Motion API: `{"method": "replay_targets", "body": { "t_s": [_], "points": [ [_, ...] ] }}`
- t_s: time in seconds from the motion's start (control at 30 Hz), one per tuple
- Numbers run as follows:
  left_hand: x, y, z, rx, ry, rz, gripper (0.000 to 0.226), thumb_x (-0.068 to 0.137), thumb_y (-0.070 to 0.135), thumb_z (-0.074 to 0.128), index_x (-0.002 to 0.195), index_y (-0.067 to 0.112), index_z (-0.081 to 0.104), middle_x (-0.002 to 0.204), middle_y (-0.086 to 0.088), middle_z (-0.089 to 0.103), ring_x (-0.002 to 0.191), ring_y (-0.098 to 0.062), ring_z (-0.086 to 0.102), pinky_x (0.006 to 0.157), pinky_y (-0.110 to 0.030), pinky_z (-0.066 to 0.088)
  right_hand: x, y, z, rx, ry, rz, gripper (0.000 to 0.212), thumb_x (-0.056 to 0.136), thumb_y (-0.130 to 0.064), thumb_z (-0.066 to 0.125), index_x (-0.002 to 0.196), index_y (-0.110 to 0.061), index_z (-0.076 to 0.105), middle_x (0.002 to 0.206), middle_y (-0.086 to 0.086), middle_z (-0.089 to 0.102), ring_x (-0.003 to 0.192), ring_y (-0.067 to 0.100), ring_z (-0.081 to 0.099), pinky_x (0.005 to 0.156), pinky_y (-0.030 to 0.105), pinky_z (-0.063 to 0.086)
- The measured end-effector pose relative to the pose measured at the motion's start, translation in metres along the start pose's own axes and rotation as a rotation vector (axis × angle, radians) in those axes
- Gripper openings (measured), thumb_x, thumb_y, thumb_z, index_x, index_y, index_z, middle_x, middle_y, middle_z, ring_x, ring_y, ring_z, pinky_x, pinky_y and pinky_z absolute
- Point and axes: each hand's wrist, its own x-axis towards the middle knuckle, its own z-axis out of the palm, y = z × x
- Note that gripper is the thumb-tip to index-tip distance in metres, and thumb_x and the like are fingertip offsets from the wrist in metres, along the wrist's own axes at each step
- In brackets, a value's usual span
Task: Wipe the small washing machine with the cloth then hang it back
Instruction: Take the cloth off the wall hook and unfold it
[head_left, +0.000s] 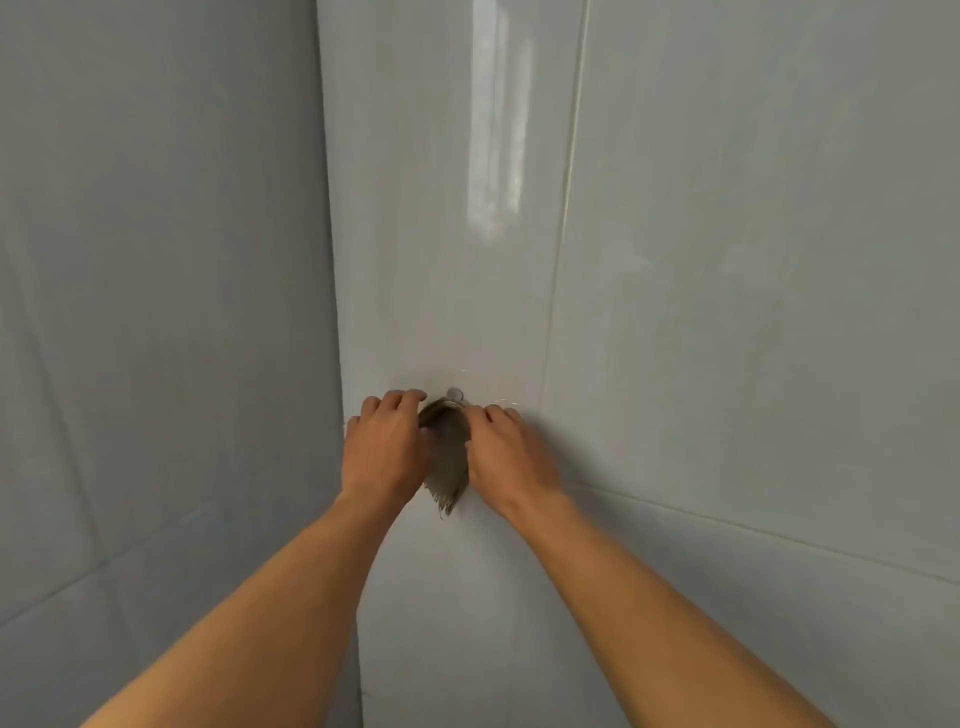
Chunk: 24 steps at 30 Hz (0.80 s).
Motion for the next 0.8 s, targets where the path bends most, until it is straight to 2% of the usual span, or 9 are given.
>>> {"method": "replay_targets", "body": {
  "t_s": [0.03, 0.17, 0.3, 0.43, 0.53, 0.63, 0.7, 0.8],
  "points": [
    [0.003, -0.002, 0.003, -0.011, -0.010, -0.004, 0.041, 0.091, 0.021, 0.056, 0.132, 0.019, 0.052, 0.126, -0.003, 0.061, 0.113, -0.028, 0.052, 0.090, -0.043, 0.047, 0.003, -0.003, 0.004, -0.027, -0.016, 0.012, 0.034, 0.091, -0.012, 0.056, 0.125, -0.010, 0.050, 0.115, 0.009, 0.061, 0.108, 0.028, 0.054, 0.077, 0.038, 0.047],
    [0.015, -0.010, 0.016, -0.038, -0.011, 0.007, 0.027, 0.092, 0.023, 0.055, 0.118, 0.019, 0.059, 0.107, -0.002, 0.068, 0.092, -0.028, 0.058, 0.076, -0.041, 0.047, 0.015, -0.012, 0.015, -0.112, 0.107, 0.086, 0.030, 0.083, -0.011, 0.068, 0.111, -0.011, 0.057, 0.093, 0.008, 0.068, 0.090, 0.028, 0.063, 0.062, 0.034, 0.047],
    [0.024, -0.014, 0.022, -0.045, 0.038, 0.040, 0.024, 0.096, 0.021, 0.048, 0.114, 0.022, 0.064, 0.101, -0.001, 0.071, 0.087, -0.027, 0.061, 0.074, -0.040, 0.047, 0.026, -0.015, 0.015, -0.043, 0.099, 0.169, 0.024, 0.095, -0.008, 0.047, 0.119, -0.010, 0.045, 0.112, 0.013, 0.061, 0.107, 0.031, 0.056, 0.067, 0.038, 0.039],
    [0.023, -0.018, 0.013, -0.029, 0.095, 0.088, 0.024, 0.093, 0.017, 0.049, 0.103, 0.020, 0.070, 0.094, -0.003, 0.068, 0.083, -0.027, 0.057, 0.068, -0.037, 0.045, 0.027, -0.010, 0.013, -0.019, 0.078, 0.245, 0.018, 0.092, -0.011, 0.054, 0.110, -0.009, 0.056, 0.110, 0.012, 0.063, 0.103, 0.032, 0.058, 0.075, 0.037, 0.045],
    [0.020, -0.015, -0.006, -0.057, 0.077, 0.063, 0.025, 0.094, 0.019, 0.045, 0.107, 0.022, 0.067, 0.096, -0.004, 0.068, 0.082, -0.027, 0.059, 0.062, -0.032, 0.042, 0.025, -0.003, 0.005, 0.101, 0.052, 0.266, 0.017, 0.088, -0.022, 0.056, 0.095, -0.011, 0.067, 0.098, 0.010, 0.067, 0.094, 0.031, 0.059, 0.074, 0.033, 0.045],
    [0.020, -0.008, -0.026, -0.104, -0.002, 0.034, 0.024, 0.095, 0.025, 0.040, 0.109, 0.029, 0.060, 0.083, -0.004, 0.068, 0.073, -0.028, 0.059, 0.058, -0.032, 0.042, 0.016, 0.002, -0.009, 0.274, 0.075, 0.288, 0.015, 0.084, -0.026, 0.053, 0.088, -0.020, 0.066, 0.088, 0.003, 0.067, 0.085, 0.026, 0.060, 0.071, 0.032, 0.049],
    [0.017, -0.002, -0.037, -0.142, 0.000, 0.047, 0.023, 0.093, 0.028, 0.040, 0.107, 0.033, 0.058, 0.080, -0.003, 0.068, 0.073, -0.030, 0.059, 0.059, -0.034, 0.046, 0.004, 0.006, -0.024, 0.439, 0.040, 0.308, 0.013, 0.083, -0.021, 0.050, 0.087, -0.024, 0.062, 0.080, -0.001, 0.066, 0.078, 0.023, 0.061, 0.068, 0.035, 0.051],
    [0.011, 0.014, -0.056, -0.221, -0.037, 0.076, 0.021, 0.090, 0.026, 0.044, 0.103, 0.033, 0.060, 0.088, -0.002, 0.071, 0.076, -0.030, 0.061, 0.065, -0.038, 0.052, -0.014, 0.014, -0.048, 0.644, -0.038, 0.335, 0.022, 0.085, -0.010, 0.047, 0.088, -0.026, 0.062, 0.075, -0.004, 0.065, 0.073, 0.019, 0.061, 0.068, 0.034, 0.050]
  ]
}}
